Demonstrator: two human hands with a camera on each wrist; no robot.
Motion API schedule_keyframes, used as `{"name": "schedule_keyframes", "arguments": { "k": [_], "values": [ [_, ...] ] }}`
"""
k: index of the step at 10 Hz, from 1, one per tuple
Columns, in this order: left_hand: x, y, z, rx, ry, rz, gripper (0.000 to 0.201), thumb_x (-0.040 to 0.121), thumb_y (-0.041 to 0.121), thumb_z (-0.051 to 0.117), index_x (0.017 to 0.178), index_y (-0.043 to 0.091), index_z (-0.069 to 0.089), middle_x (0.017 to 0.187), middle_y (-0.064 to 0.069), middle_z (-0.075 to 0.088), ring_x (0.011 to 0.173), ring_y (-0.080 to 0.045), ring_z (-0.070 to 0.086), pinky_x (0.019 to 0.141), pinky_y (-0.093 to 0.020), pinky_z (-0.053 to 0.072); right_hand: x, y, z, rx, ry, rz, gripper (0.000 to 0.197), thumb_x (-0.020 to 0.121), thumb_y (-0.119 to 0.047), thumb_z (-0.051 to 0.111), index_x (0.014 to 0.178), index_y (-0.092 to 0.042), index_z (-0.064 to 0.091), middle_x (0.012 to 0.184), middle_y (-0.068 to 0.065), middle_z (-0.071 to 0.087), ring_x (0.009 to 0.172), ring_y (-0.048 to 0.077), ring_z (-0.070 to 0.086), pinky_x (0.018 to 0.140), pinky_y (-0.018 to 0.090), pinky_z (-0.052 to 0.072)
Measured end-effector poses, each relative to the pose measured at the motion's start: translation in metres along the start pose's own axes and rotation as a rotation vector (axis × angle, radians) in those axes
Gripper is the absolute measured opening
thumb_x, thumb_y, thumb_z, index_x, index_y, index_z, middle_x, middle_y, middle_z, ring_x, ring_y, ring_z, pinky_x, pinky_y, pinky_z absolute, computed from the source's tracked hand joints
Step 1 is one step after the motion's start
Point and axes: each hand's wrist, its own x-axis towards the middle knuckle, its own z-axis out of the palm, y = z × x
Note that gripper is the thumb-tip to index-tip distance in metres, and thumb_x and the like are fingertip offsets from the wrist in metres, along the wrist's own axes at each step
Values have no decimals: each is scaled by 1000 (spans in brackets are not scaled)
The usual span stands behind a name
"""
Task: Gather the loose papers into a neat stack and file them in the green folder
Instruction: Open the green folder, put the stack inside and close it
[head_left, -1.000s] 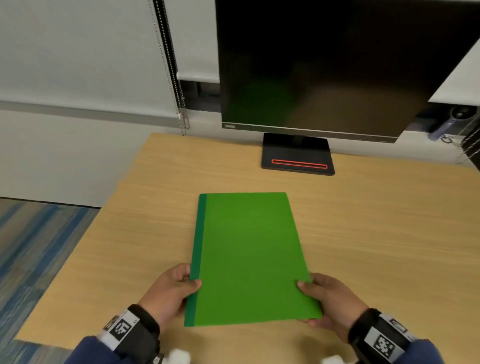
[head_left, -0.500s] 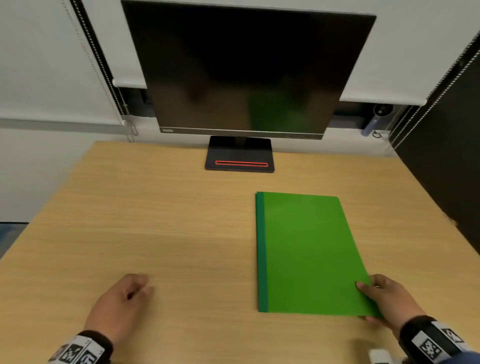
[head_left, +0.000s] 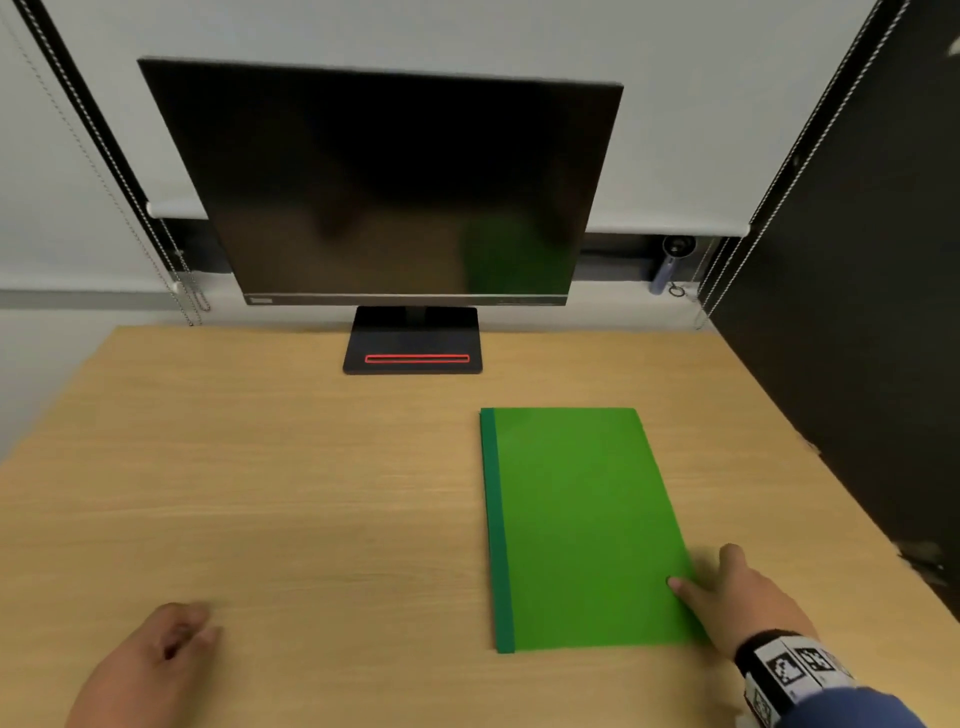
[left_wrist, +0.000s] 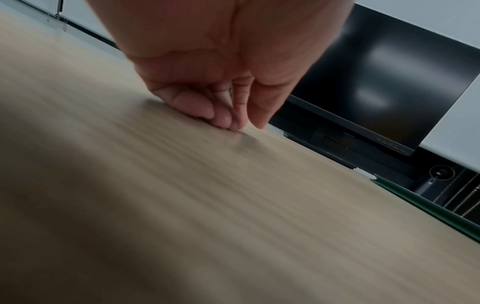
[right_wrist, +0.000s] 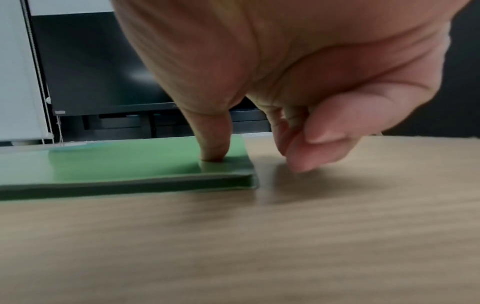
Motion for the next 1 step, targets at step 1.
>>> {"name": "schedule_keyframes", "arguments": {
  "k": [1],
  "values": [
    [3,-4,2,-72,41,-5,14,75,31,79,85,24,71,92,-5,76,87,-22,69,84,-16,45,-12,-5,-1,-42,79,-46,44,88,-66,51,99,-25,37,88,-5,53,76,17,60,64,32,48]
  ]
}}
